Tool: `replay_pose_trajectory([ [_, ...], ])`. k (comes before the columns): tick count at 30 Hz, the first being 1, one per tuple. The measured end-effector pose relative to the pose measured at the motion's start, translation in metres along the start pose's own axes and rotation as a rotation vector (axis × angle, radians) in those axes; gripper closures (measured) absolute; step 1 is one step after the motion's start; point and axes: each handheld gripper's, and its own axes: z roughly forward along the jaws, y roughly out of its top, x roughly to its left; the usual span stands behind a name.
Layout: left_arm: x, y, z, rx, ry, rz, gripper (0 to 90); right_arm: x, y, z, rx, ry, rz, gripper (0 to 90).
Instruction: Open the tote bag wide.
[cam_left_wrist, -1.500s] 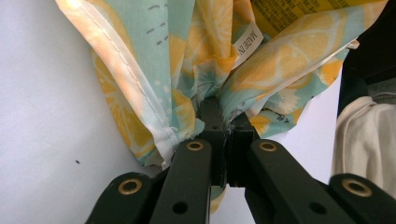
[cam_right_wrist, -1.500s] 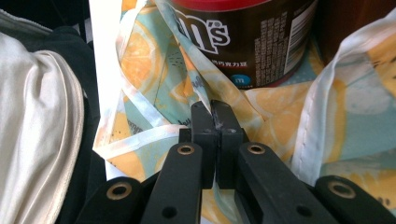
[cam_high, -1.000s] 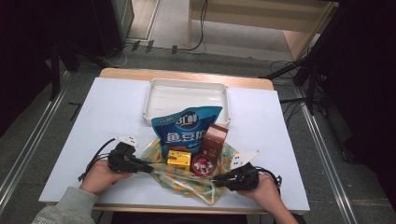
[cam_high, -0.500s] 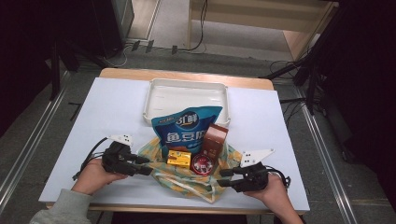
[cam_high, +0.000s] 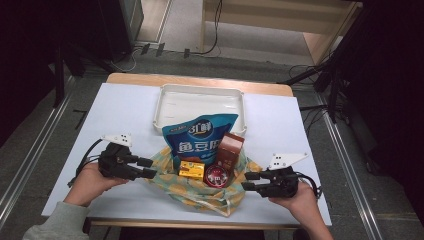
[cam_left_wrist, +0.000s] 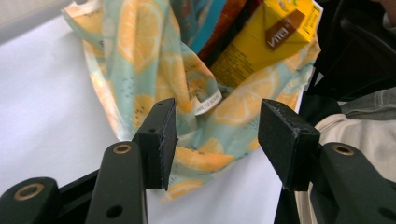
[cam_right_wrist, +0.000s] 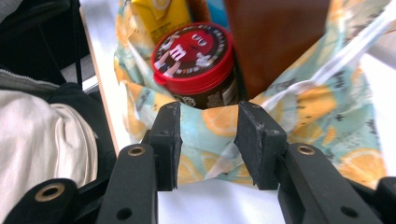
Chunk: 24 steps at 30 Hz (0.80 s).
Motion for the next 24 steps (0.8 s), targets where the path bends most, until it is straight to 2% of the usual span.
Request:
replay_pose_trajectory([
  [6,0.002,0.012,0.001,0.003,0.009,0.002,47.8,-0.003,0.005,-0.007,-0.014,-0.021,0.010,64.7],
  [12,0.001,0.025,0.002,0.000,0.005,0.005,52.0,-0.009,0.014,-0.008,-0.021,-0.030,0.028,78.2],
  [15,0.001,0.032,0.003,-0.013,-0.003,0.016,58.6,-0.011,0.020,-0.009,-0.031,-0.042,0.037,82.2],
  [19,0.004,0.041,0.006,-0.019,0.004,0.005,74.0,-0.016,0.027,-0.009,-0.040,-0.058,0.042,87.2],
  [21,0.005,0.043,0.007,-0.028,0.007,-0.002,76.3,-0.016,0.028,-0.010,-0.041,-0.061,0.045,88.2],
  [23,0.007,0.048,0.009,-0.025,0.003,-0.006,86.8,-0.021,0.036,-0.008,-0.053,-0.074,0.049,90.0],
  [24,0.007,0.050,0.009,-0.021,0.007,-0.003,88.5,-0.022,0.037,-0.007,-0.054,-0.076,0.049,90.0],
])
